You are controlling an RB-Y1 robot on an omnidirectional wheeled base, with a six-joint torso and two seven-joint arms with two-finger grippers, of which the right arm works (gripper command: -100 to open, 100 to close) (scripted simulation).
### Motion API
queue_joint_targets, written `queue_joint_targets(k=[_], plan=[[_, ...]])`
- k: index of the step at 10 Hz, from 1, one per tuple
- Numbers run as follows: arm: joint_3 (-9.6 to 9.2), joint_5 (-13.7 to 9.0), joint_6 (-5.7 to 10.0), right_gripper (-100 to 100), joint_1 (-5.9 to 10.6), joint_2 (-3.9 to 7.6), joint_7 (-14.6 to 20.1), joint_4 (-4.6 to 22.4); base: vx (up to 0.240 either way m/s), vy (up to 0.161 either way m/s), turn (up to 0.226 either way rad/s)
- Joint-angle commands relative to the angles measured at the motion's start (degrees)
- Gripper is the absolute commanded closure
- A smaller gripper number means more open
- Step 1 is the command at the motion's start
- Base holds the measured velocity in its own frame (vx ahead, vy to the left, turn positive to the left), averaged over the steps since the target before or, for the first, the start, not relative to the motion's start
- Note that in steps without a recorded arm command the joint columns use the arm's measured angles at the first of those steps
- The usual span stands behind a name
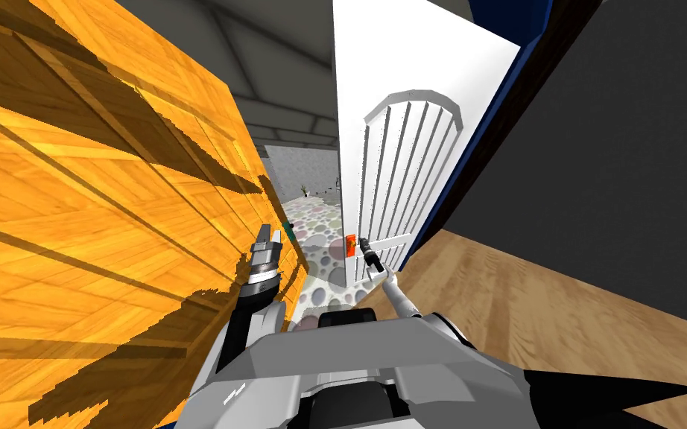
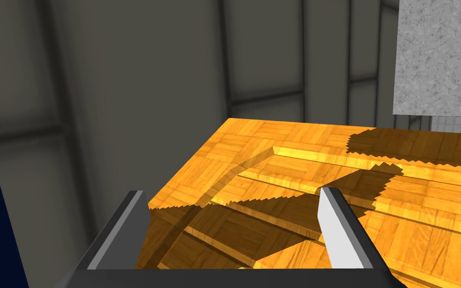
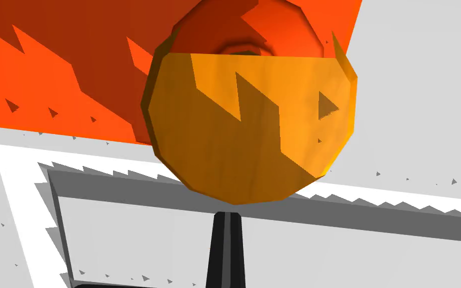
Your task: Push the door open
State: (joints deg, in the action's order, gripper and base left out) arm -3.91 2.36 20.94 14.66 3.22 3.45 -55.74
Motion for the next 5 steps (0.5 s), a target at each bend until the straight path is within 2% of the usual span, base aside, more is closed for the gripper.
queue_joint_targets(k=[1,5], plan=[[-0.27,-0.07,-0.21,-100,-0.04,0.03,0.18,-0.21,-0.047,0.012,-0.039],[-0.86,-0.23,-0.68,-100,-0.11,-0.54,0.58,-0.66,-0.216,0.014,-0.001]])
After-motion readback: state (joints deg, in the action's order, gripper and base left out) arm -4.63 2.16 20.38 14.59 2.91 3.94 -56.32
